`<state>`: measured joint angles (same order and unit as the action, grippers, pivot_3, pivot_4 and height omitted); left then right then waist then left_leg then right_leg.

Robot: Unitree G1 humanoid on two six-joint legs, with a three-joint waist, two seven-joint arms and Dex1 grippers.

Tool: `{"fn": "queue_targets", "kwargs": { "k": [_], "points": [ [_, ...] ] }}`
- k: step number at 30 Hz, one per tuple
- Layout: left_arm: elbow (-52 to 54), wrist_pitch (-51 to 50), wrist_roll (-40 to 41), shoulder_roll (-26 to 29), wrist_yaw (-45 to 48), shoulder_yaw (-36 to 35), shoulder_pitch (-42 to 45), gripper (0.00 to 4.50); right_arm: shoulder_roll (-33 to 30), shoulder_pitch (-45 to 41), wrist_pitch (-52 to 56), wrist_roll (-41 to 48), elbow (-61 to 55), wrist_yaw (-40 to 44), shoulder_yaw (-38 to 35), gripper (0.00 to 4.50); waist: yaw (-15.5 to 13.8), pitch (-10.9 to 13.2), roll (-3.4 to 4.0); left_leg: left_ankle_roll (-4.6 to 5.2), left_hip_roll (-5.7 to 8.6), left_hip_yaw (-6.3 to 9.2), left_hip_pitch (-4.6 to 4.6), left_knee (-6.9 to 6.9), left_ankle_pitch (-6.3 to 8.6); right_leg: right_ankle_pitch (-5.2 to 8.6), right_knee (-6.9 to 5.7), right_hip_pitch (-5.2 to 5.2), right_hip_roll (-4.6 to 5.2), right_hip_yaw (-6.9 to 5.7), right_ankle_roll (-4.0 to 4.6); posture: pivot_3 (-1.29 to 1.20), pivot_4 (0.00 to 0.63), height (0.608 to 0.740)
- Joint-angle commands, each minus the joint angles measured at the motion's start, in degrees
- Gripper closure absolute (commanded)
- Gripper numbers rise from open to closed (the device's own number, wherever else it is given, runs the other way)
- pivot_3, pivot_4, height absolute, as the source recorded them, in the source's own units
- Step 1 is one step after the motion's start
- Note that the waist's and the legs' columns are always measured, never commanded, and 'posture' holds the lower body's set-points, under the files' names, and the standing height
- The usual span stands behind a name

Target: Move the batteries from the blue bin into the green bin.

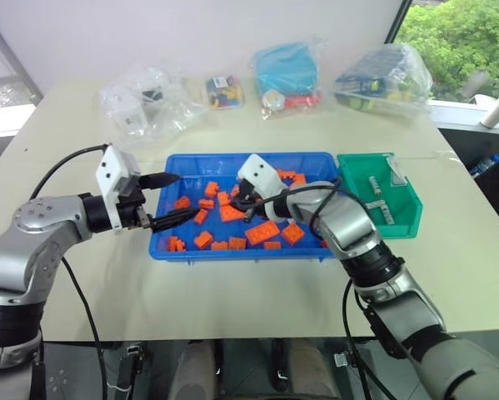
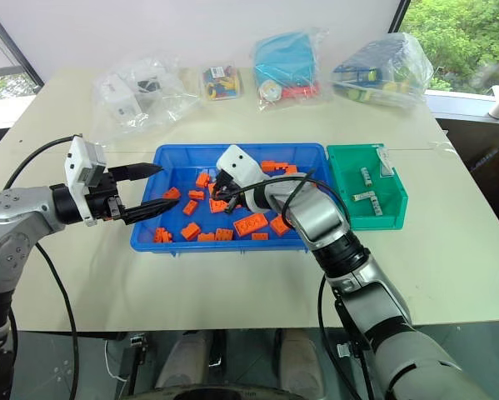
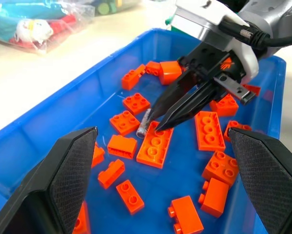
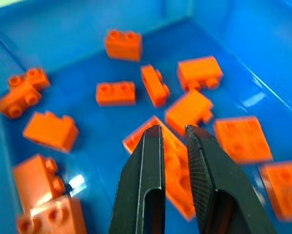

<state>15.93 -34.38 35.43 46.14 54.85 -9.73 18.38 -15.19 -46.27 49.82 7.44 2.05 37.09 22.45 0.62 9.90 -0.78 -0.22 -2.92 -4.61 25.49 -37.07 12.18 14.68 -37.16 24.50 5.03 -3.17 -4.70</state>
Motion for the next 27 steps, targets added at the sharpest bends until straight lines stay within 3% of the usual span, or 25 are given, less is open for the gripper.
{"fn": "queue_targets", "kwargs": {
  "k": [1,9,18,22,27],
  "points": [
    [0.96,1.19,-0.25,0.29,0.11,-0.59,0.62,0.00,-1.53,-3.44,-3.68,-1.62,2.19,1.40,-0.54,3.75,0.02,0.00,0.00,0.00,0.01,0.00,0.00,-0.01,0.00,0.00,0.00,0.00,0.01,0.00,0.00,0.00,0.150,0.736],
    [1.43,1.50,-0.50,0.21,-0.13,-0.81,0.09,0.00,-9.08,-9.36,-21.33,-6.79,17.87,12.29,2.38,3.75,0.27,0.00,0.00,0.00,0.01,-0.02,-0.02,0.01,0.00,0.00,0.00,0.00,-0.01,0.00,0.00,0.00,0.150,0.736],
    [2.76,1.49,-0.44,0.20,-0.85,-1.69,-0.79,0.00,-7.99,-8.41,-34.16,-9.33,25.59,19.83,2.60,3.75,0.39,0.01,0.01,0.00,-0.01,-0.03,-0.02,0.05,0.00,-0.01,-0.01,0.03,-0.02,0.01,-0.01,0.00,0.150,0.736],
    [3.26,1.36,-0.28,0.35,-1.19,-2.21,-1.29,0.00,-6.85,-9.21,-37.90,-10.99,29.78,19.03,2.10,2.51,0.25,0.01,0.01,-0.01,-0.01,-0.02,-0.03,0.04,-0.01,-0.01,-0.02,0.02,-0.02,0.01,-0.01,0.00,0.150,0.736],
    [3.57,1.29,-0.08,0.51,-1.63,-2.69,-1.49,0.00,-6.47,-9.87,-42.32,-13.09,33.37,19.90,2.36,0.02,0.22,0.01,0.01,-0.02,0.00,-0.02,-0.03,0.02,-0.01,-0.01,-0.02,0.01,-0.01,0.01,-0.01,0.00,0.150,0.736]
  ]
}}
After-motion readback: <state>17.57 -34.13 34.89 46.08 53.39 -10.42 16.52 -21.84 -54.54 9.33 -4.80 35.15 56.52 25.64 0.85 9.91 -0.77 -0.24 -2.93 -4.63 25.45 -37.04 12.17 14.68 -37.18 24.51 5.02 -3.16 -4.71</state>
